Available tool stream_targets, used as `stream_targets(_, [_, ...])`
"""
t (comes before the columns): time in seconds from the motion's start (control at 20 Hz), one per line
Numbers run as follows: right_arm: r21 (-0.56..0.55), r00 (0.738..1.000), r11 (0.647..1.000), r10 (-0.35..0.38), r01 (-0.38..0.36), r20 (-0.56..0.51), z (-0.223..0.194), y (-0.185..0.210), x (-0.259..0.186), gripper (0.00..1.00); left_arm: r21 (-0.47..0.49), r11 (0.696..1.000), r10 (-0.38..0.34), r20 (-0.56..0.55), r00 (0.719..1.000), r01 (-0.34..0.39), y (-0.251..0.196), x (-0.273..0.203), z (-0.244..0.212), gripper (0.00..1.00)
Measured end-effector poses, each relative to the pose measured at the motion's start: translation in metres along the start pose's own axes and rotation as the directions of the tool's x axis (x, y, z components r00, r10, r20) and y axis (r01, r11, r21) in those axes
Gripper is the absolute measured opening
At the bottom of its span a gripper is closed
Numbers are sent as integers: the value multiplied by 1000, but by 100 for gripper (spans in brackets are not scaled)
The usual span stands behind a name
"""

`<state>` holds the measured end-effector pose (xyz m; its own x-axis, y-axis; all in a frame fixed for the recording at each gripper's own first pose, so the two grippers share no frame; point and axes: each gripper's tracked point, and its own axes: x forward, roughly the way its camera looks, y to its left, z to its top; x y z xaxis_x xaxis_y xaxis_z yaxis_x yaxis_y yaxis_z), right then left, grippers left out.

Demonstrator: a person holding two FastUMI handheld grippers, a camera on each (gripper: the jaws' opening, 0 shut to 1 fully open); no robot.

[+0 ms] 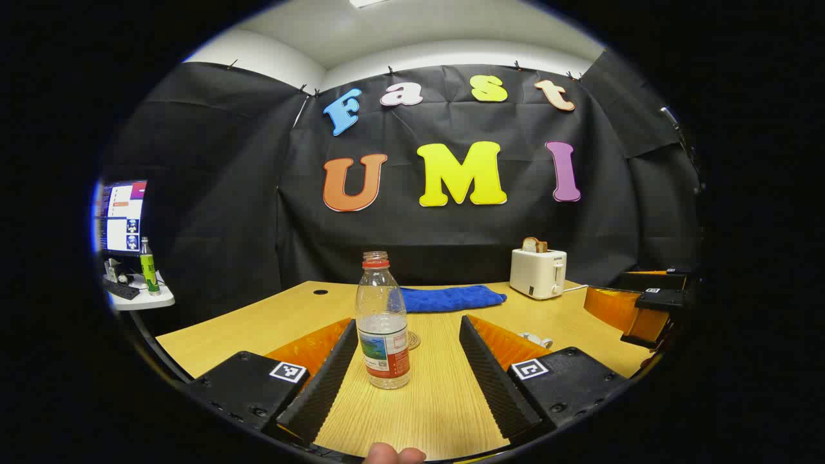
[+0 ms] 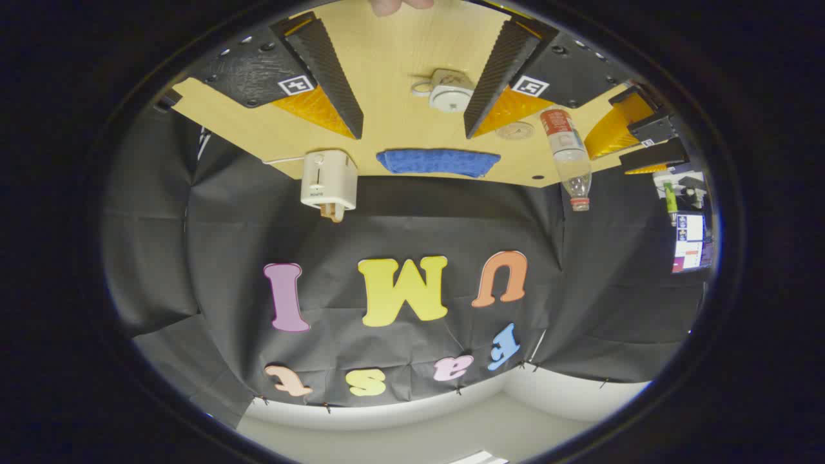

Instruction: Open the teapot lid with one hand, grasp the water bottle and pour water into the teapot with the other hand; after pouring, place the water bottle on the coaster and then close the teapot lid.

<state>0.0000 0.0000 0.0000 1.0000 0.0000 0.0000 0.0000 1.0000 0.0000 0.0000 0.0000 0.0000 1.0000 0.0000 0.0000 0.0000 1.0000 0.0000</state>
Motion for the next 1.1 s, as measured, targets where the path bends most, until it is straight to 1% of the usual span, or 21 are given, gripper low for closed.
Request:
stream_targets(0.3, [-14,999,1000,4,-4,-33,-8,3,8,94,-4,1000,-4,-18,1000,4,1,1,-4,99])
stream_targets(0.4, [-19,999,1000,5,-5,-35,-8,3,8,95,-8,1000,-3,-18,1000,3,2,1,-4,99])
stream_targets(0.6, [-18,1000,1000,3,-4,-28,-9,3,5,94,-8,1000,-3,-15,1000,3,3,1,-3,99])
stream_targets(0.8, [-21,1000,1000,3,-4,-29,-10,5,5,94,-10,1000,-1,-15,1000,1,4,0,-2,99])
stream_targets(0.85, [-21,1000,1000,4,-5,-30,-9,5,5,95,-9,1000,0,-18,1000,0,4,1,-3,99])
stream_targets(0.95, [-23,999,1000,4,-5,-33,-12,5,5,94,-11,1000,4,-21,1000,-4,7,2,-4,99])
stream_targets(1.0, [-23,999,1000,4,-5,-35,-12,6,6,95,-12,1000,4,-22,1000,-4,8,2,-4,99])
stream_targets(1.05, [-24,999,1000,4,-5,-36,-12,6,7,94,-13,1000,5,-23,1000,-6,8,2,-4,99])
stream_targets(1.1, [-28,999,1000,7,-8,-38,-14,7,9,95,-13,1000,6,-21,1000,-6,8,1,-3,99])
